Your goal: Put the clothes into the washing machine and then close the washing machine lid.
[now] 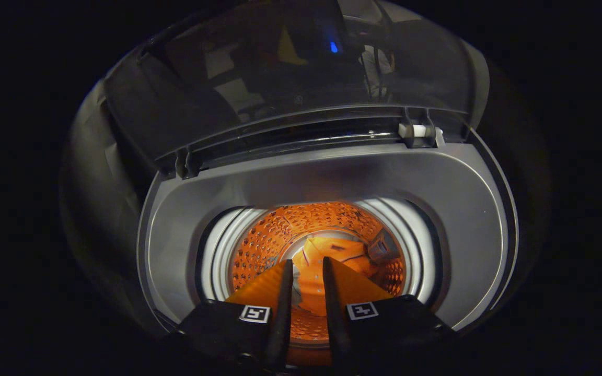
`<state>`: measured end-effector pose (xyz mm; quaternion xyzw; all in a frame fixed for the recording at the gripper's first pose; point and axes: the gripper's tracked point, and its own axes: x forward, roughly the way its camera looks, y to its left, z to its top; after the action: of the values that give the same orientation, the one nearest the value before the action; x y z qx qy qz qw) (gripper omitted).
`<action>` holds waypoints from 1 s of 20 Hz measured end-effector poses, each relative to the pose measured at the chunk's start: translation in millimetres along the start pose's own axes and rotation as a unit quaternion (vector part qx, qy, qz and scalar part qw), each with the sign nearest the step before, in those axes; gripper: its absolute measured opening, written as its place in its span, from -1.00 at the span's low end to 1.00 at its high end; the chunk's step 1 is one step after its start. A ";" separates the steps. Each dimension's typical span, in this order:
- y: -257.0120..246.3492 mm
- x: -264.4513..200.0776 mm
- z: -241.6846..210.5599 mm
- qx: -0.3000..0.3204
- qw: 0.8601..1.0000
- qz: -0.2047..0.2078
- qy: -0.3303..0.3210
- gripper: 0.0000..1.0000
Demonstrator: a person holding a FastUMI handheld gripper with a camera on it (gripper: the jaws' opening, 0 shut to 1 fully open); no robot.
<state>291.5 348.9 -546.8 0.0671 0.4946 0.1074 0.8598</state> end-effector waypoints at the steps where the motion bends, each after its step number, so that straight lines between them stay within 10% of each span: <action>1: 0.4 -2.6 2.1 0.000 1.000 0.001 -0.005 -0.22; 14: 13.7 -87.1 30.4 -0.016 0.998 0.014 -0.064 -0.14; 20: 19.5 -121.8 35.2 -0.021 0.997 0.021 -0.075 0.45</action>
<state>260.2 336.8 -423.0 0.0670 0.4245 0.1307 0.8935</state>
